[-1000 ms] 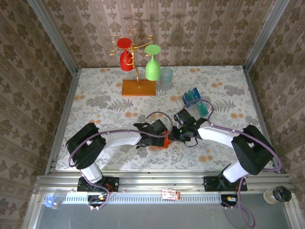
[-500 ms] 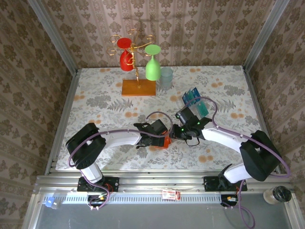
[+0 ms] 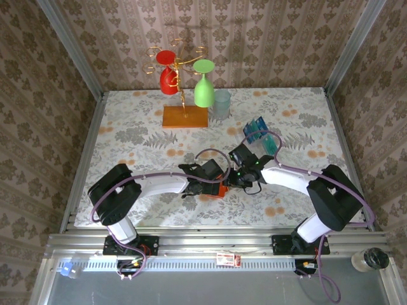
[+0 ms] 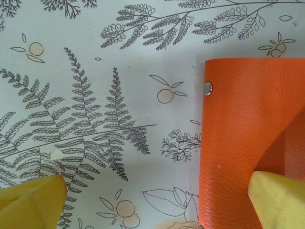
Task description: Put the credit cards into the card holder
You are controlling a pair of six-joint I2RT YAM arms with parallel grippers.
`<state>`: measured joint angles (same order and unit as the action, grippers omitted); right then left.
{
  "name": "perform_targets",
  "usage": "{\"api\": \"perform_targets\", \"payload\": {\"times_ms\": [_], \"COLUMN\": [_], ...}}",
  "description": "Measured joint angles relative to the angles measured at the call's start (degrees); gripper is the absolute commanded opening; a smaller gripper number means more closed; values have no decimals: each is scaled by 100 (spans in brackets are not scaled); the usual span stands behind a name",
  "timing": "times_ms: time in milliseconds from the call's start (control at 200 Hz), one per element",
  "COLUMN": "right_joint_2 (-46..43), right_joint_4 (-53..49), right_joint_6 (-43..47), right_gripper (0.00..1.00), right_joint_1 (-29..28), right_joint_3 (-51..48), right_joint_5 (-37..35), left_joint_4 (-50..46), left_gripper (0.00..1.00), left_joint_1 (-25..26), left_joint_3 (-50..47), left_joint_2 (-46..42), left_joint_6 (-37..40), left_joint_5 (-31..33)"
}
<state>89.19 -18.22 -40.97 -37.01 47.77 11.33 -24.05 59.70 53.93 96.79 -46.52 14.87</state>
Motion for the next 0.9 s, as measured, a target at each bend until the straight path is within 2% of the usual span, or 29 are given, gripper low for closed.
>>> {"api": "perform_targets", "payload": {"times_ms": [120,250,900], "right_joint_2": [46,44,-22], "right_joint_4": [-7,-20,-446], "right_joint_6": [17,50,546], "right_gripper": [16,0,0], "right_joint_1": [0,0,463], "right_joint_3": [9,9,297], "right_joint_5": [-7,-46,-42], "left_joint_4": [-2,-7,-131], "left_gripper": [100,100,100], "left_joint_1": [0,0,188], "left_joint_3": [7,9,461], "left_joint_2": [0,0,352], "left_joint_6": [-2,0,-46], "left_joint_5": [0,0,-39]}}
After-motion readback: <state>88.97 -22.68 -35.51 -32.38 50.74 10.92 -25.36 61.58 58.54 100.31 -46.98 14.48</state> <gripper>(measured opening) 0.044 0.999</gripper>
